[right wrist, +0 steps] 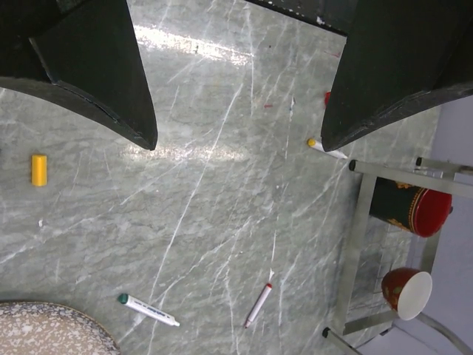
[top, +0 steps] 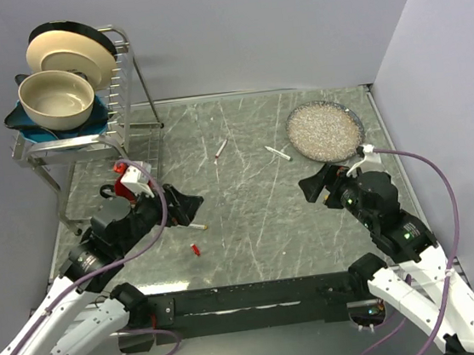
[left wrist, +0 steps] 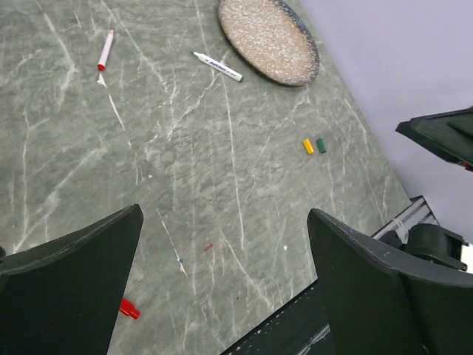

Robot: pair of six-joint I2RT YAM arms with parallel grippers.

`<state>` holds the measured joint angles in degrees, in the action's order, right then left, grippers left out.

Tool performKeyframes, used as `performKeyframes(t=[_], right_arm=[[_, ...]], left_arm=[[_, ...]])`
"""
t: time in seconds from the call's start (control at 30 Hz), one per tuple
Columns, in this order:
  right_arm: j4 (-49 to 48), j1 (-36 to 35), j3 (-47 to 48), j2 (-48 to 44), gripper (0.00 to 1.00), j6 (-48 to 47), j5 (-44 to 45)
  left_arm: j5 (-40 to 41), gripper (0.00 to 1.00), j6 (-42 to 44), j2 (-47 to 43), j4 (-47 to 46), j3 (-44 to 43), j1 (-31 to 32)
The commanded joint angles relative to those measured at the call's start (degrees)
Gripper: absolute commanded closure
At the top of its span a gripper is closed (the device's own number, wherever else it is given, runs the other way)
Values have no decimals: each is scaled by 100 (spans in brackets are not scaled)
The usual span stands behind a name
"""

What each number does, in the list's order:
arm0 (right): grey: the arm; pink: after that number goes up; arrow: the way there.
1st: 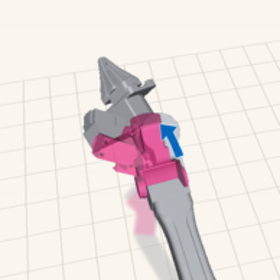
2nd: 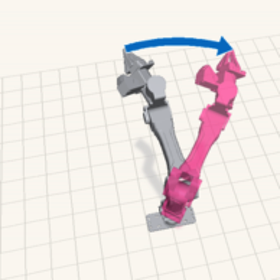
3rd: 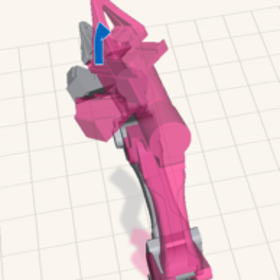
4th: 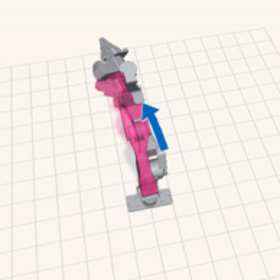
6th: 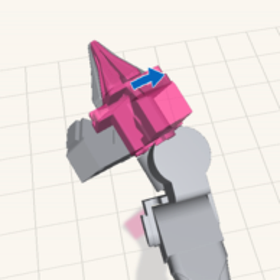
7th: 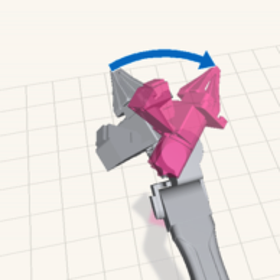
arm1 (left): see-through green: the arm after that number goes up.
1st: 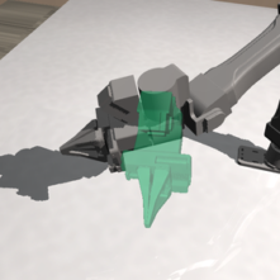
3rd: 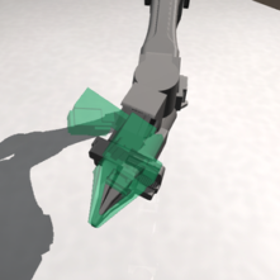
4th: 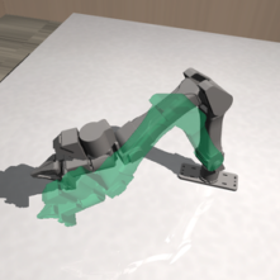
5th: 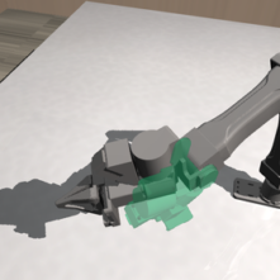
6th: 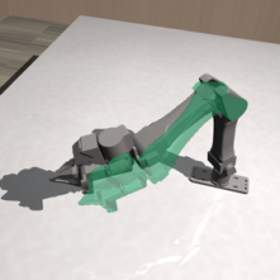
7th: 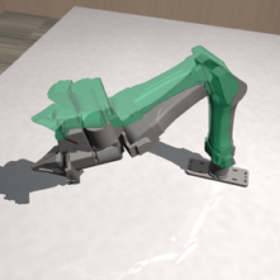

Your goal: Insert the pens into the pen caps

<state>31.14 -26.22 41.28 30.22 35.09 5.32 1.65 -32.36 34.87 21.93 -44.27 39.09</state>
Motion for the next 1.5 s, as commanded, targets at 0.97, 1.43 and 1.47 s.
performKeyframes(t=[0.97, 1.43, 1.47], right_arm=[[-64, 20, -199, -886, 2, -327, -541], [121, 20, -199, -1062, 1, -327, -295], [112, 20, -208, -1070, 1, -327, -321]], left_arm=[[2173, 25, -6036, 3428, 2684, -872, 283], [2374, 43, -7195, 4327, 3844, -1611, 538], [2445, 42, -7345, 4257, 3880, -1567, 573]])
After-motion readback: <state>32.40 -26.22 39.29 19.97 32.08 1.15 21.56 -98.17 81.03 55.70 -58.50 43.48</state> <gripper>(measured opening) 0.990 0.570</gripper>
